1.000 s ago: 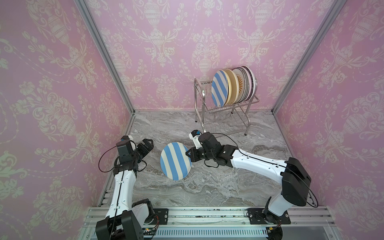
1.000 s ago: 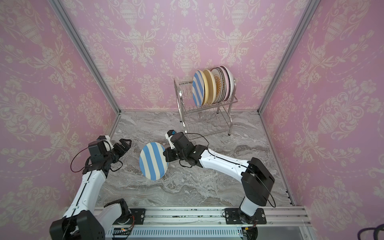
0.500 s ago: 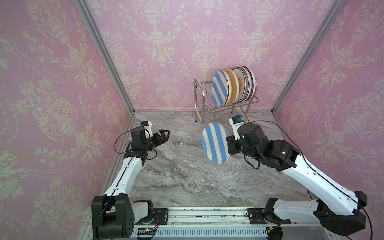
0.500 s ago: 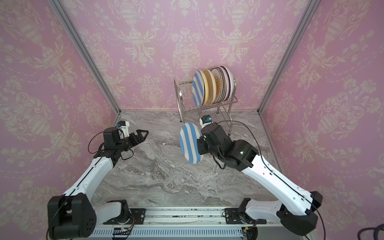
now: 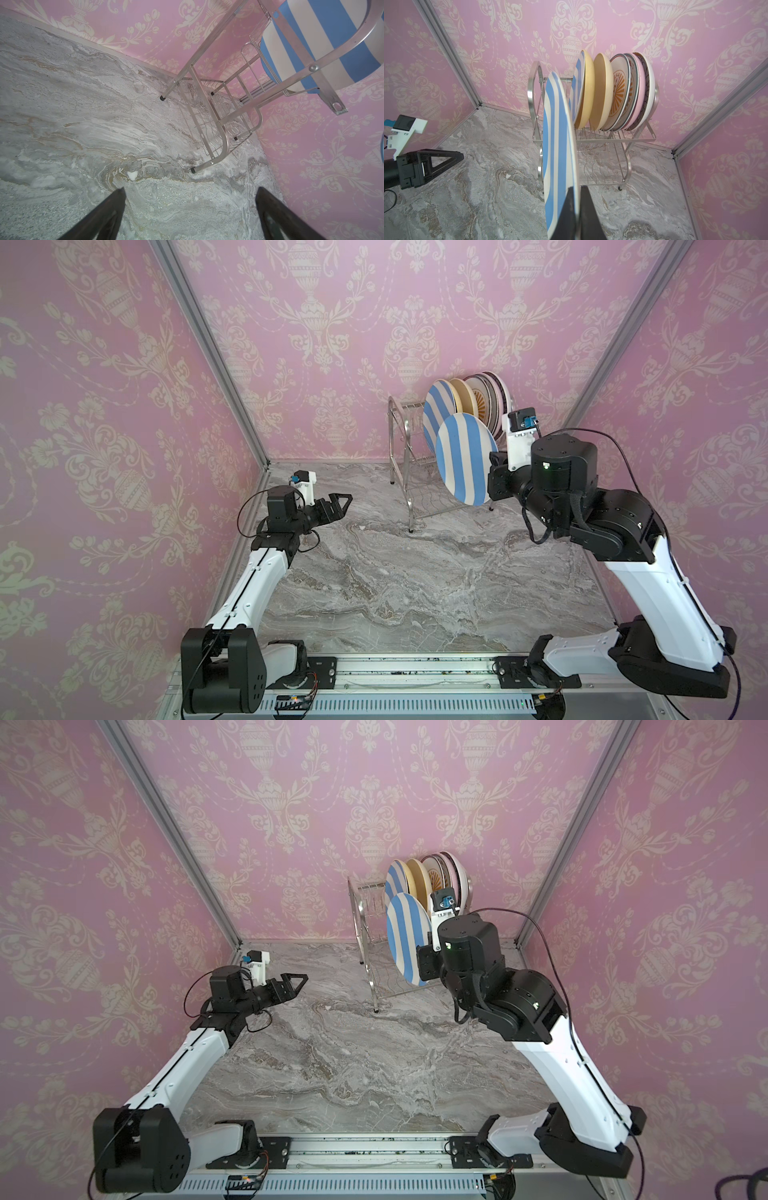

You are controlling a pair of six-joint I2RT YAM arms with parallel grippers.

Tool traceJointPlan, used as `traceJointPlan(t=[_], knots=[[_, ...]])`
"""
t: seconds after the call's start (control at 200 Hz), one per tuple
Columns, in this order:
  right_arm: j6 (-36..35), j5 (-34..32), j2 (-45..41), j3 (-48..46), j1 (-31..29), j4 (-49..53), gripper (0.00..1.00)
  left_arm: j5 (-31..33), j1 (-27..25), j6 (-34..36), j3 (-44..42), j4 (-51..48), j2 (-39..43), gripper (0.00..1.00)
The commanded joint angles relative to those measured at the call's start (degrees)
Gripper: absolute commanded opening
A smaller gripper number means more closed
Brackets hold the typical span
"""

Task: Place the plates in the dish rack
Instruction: 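Carry the second striped plate with the right gripper into the nearest rack slot, then lower the second striped plate into the rack beside the first striped plate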

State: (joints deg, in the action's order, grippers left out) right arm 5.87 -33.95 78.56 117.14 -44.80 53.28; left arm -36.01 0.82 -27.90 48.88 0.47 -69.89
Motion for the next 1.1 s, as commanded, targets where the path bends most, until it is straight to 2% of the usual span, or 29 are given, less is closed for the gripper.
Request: traceJointPlan(t=[0.0,0.185,0.285,0.47,0.605,0.906,1.096], knots=[[-5.95,-0.3,4.25,5.4,1.21,-7.29,0.0,-3.46,-0.7,0.23,0.86,1.32,1.26,0.99],[-8.02,3.17,13.7,14.21,5.51,-11.49,0.0,-5.36,-1.08,-0.28,0.38,0.83,2.81,0.99],[-8.78,4.16,17.83,17.75,7.62,-13.65,0.0,-4.29,-1.06,0.98,0.26,-1.16,4.59,0.99],[-9.04,6.68,24.06,21.28,11.73,-16.85,0.0,-3.69,-1.13,-0.68,-1.16,-0.34,6.7,0.99],[-6.73,11.73,27.86,23.35,15.03,-18.3,0.0,-2.44,-1.21,1.07,-1.26,-2.78,8.22,0.99],[-8.46,11.6,33.3,23.71,15.44,-24.32,0.0,-2.09,-1.2,1.17,-2.1,-3.95,7.06,0.99],[-9.25,9.2,34.68,23.34,15.29,-26.81,0.0,-2.4,-1.18,1.0,-2.37,-3.41,6.43,0.99]])
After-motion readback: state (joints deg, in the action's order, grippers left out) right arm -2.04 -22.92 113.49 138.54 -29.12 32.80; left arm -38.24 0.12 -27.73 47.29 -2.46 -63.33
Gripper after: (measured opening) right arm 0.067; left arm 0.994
